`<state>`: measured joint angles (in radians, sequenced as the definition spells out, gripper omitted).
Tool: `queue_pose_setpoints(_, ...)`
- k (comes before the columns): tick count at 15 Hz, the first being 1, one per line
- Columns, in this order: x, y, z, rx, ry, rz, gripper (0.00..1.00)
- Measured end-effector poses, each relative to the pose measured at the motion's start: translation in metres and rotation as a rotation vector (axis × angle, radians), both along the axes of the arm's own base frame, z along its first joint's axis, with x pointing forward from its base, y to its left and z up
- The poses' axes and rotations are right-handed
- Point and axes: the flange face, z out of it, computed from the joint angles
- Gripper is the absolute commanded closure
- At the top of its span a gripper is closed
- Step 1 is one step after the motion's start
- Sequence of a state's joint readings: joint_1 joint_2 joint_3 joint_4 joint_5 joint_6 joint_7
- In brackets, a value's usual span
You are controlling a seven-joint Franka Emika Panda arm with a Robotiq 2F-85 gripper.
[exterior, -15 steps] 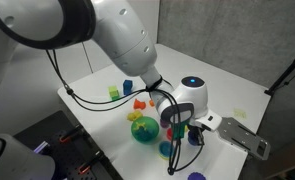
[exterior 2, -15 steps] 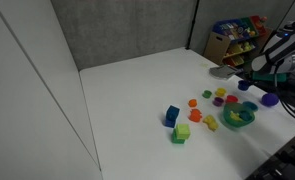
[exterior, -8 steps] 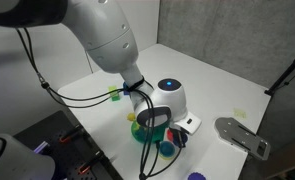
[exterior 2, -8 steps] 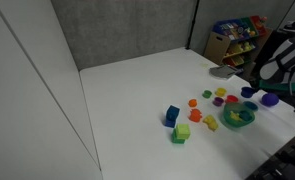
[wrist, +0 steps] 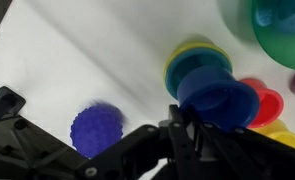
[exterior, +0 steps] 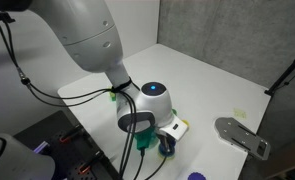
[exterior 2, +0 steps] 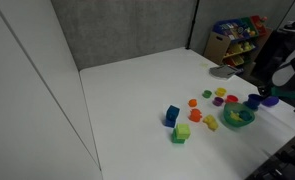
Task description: Place the dark blue cup in the light blue cup
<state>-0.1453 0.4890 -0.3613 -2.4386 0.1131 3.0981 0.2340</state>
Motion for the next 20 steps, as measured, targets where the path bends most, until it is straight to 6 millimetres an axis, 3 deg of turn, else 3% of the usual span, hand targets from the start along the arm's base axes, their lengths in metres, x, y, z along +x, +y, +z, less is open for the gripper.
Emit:
queue_pose_setpoints(10,-0.015,0.006,-0.018,-0.038,-0.022,0.047,0.95)
queue_pose_setpoints(20,-0.020,-0.008,-0.029,-0.046,-0.046,0.024,0.95)
